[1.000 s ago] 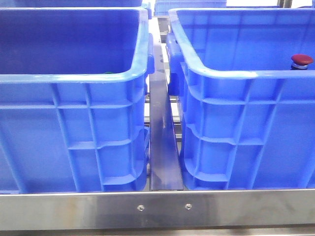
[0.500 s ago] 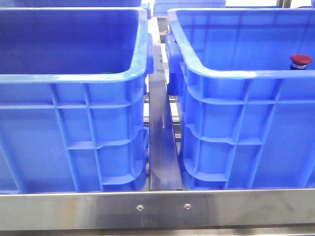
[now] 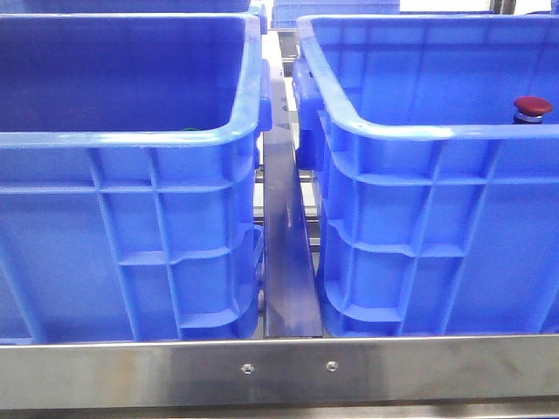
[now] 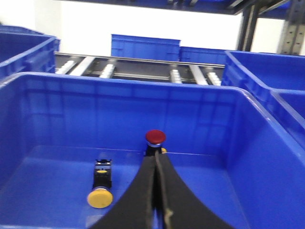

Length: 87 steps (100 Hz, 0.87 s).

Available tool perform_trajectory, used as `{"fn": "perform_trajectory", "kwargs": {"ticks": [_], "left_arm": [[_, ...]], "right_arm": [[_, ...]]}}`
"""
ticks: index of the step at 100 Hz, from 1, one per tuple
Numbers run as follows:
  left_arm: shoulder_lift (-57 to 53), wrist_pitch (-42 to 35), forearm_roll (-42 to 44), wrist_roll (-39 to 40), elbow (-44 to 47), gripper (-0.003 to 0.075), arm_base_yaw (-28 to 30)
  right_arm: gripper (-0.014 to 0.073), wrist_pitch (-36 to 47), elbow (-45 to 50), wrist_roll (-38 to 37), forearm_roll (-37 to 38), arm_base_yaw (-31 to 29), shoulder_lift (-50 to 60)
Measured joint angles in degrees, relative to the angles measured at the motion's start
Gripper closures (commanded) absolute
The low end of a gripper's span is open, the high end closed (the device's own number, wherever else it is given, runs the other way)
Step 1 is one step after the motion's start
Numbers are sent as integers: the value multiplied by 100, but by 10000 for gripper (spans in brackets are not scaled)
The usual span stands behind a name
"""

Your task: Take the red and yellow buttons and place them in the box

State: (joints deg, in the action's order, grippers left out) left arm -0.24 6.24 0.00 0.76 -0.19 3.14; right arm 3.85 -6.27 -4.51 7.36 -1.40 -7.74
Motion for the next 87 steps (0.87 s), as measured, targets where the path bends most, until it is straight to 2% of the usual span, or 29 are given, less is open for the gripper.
{"fn": "perform_trajectory", "kwargs": {"ticks": [10,19,36,87], "left_arm": [[0,0,0,0,0,739,0],[0,10,0,0,0,739,0],[0,10,0,0,0,739,0],[0,23,0,-9,0,739,0]], "right_arm": [[662,375,556,-91,-99,-189,238],[662,130,757,-99,-221,-237,592],[662,-385,785,-102,-300,-237,822],[662,-385,785,-112,-322,-254,822]]}}
